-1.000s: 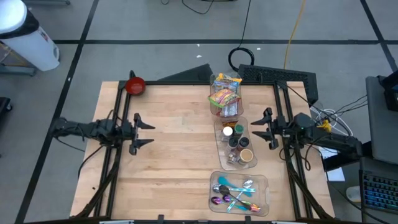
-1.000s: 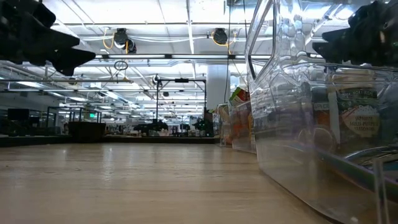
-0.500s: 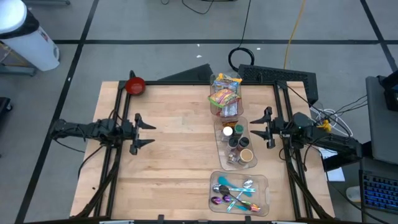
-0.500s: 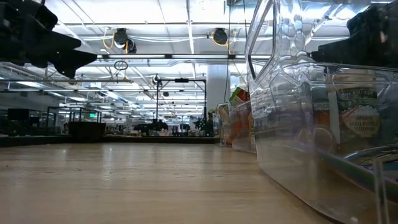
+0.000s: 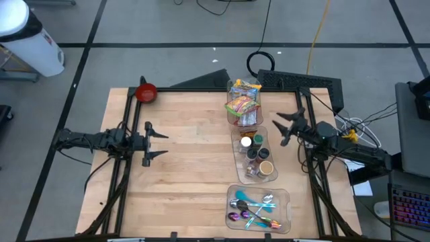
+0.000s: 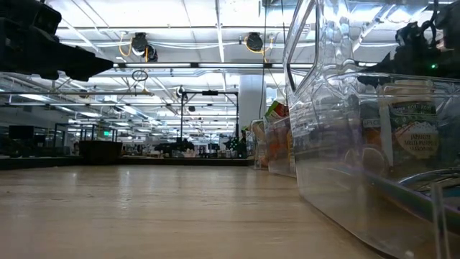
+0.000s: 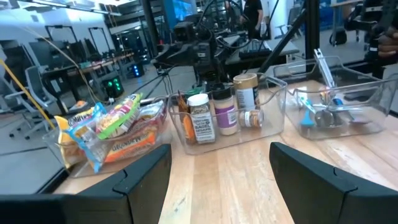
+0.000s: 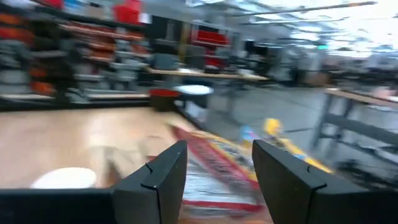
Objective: Pick & Place Food Item
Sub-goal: Return to Home Position
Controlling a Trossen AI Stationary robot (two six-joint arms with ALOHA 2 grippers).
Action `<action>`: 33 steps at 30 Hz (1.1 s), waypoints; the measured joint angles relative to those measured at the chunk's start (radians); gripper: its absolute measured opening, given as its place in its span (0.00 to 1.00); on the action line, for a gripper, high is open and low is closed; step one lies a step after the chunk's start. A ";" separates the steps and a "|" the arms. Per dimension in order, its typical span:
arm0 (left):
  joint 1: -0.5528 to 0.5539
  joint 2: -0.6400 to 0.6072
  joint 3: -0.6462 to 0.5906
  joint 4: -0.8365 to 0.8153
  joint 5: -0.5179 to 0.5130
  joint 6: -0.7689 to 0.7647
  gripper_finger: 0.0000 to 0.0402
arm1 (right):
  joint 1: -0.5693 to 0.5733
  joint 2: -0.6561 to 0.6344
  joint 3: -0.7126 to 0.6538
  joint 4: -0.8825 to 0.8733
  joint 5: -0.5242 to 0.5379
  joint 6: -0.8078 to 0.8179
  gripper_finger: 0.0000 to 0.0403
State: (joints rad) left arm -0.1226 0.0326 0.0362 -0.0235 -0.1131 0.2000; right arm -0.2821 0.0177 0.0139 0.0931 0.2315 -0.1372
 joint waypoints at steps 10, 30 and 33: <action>0.000 0.000 -0.001 0.006 -0.001 -0.001 0.68 | 0.002 0.036 0.000 -0.044 -0.147 0.123 0.44; 0.000 0.000 -0.002 0.018 -0.002 0.001 0.68 | 0.002 0.058 0.000 -0.041 -0.155 0.178 0.44; 0.000 0.000 -0.002 0.018 -0.002 0.001 0.68 | 0.002 0.058 0.000 -0.041 -0.155 0.178 0.43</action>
State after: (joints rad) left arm -0.1226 0.0326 0.0338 -0.0051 -0.1154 0.2008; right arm -0.2798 0.0753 0.0139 0.0517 0.0761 0.0406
